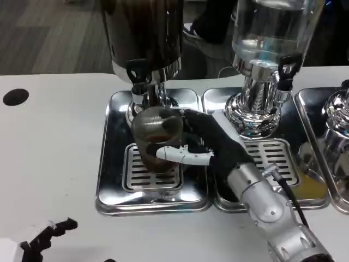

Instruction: Grasp the cup under the faucet to collect the drink, then remove the cup.

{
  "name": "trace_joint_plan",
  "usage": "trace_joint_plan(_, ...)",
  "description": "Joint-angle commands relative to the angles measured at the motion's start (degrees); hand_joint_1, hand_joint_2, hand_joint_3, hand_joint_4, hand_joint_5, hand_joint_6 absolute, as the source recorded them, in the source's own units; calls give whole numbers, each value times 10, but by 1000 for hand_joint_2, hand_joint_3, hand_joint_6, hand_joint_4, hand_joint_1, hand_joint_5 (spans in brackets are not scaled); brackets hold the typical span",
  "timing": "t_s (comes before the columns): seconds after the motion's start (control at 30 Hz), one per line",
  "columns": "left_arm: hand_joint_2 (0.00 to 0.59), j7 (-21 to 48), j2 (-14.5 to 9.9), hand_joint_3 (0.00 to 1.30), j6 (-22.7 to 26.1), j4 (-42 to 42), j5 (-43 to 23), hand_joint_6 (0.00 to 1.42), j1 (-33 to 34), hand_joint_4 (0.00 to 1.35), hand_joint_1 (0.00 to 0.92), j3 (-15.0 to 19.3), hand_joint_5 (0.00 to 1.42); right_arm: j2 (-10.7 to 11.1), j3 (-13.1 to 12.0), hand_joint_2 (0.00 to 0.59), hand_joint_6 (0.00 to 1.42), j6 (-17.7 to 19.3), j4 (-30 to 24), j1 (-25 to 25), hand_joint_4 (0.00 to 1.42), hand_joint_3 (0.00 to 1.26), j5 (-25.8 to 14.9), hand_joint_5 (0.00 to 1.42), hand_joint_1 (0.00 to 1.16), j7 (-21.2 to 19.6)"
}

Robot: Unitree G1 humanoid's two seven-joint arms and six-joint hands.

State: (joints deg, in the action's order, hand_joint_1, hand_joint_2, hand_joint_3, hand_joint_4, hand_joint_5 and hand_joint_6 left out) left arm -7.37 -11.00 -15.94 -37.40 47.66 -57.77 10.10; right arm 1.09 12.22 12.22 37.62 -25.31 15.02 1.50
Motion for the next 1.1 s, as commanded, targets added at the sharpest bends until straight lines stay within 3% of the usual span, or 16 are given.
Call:
trace_joint_plan(0.03,92,16,-1,404,9,6,3,559,12,376,0,-6,442,14,-10,93,136,16,-43,19,347,339,-16,317,699,12)
trace_joint_plan(0.8,94,34,-6,404,33,12,18,559,46,375,0,-39,442,46,-33,93,139,1,-157,85,352,348,-47,326,699,61)
trace_joint_plan(1.1,97,37,-9,404,41,14,25,559,54,372,0,-52,442,64,-39,92,139,-14,-233,129,352,348,-61,331,700,87)
